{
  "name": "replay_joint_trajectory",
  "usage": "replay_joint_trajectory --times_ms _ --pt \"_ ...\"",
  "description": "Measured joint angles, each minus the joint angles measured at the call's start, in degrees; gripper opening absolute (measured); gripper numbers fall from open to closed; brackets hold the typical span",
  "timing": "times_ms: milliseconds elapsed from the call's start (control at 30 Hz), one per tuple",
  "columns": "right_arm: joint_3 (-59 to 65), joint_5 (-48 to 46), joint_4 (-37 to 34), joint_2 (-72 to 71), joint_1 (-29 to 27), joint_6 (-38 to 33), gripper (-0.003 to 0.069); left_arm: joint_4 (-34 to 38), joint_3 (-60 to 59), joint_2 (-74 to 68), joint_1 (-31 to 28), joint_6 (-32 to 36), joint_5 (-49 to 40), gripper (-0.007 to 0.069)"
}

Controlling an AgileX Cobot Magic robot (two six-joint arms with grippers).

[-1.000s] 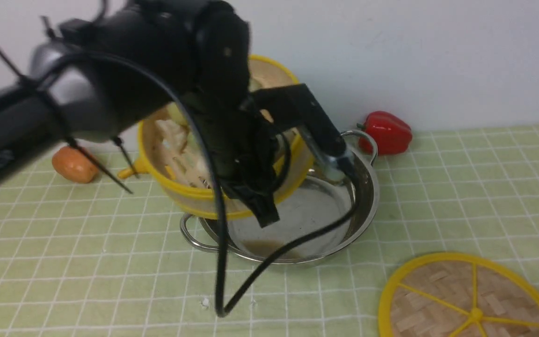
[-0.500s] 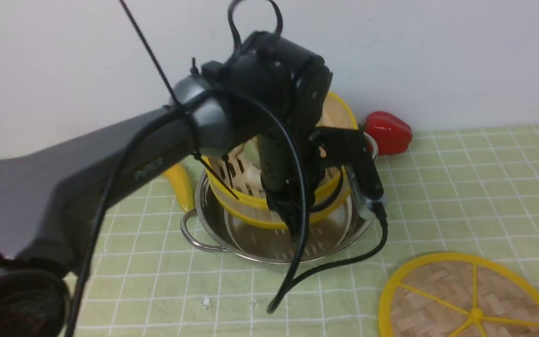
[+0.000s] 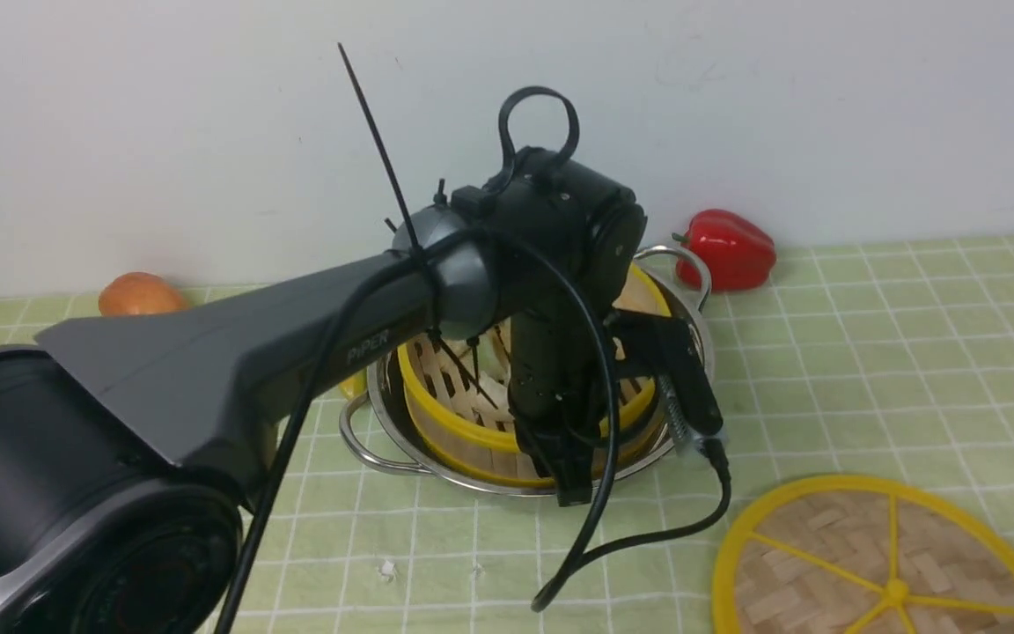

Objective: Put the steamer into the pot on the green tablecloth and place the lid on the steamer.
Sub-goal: 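Place the bamboo steamer basket with dumplings into the steel pot with the left gripper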

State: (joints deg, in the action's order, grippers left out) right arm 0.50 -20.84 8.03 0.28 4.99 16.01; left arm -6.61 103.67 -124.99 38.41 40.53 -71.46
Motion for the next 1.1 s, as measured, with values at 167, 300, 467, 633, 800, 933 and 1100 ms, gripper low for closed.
replay_joint_trajectory --times_ms 167,300,467,633,800,933,1100 --pt "0.00 0.00 0.00 0.00 0.00 0.00 0.0243 -0.07 0.11 -0.13 0.00 -1.67 0.24 0.0090" --pt "0.00 0.00 0.00 0.00 0.00 0.00 0.0243 -0.48 0.38 -0.13 0.03 -2.62 0.59 0.0221" --pt "0.00 0.00 0.00 0.00 0.00 0.00 0.0243 -1.38 0.59 -0.08 0.03 -3.55 1.27 0.0462" --pt "0.00 0.00 0.00 0.00 0.00 0.00 0.0243 -5.42 0.59 1.22 0.03 -6.91 1.48 0.0653" --pt "0.00 0.00 0.00 0.00 0.00 0.00 0.0243 -14.22 0.59 7.77 0.03 -13.46 1.43 0.0657" --pt "0.00 0.00 0.00 0.00 0.00 0.00 0.0243 -16.72 0.59 14.71 0.03 -19.34 1.32 0.0574" --pt "0.00 0.00 0.00 0.00 0.00 0.00 0.0243 -16.70 0.59 24.00 0.03 -26.54 1.18 0.0349"
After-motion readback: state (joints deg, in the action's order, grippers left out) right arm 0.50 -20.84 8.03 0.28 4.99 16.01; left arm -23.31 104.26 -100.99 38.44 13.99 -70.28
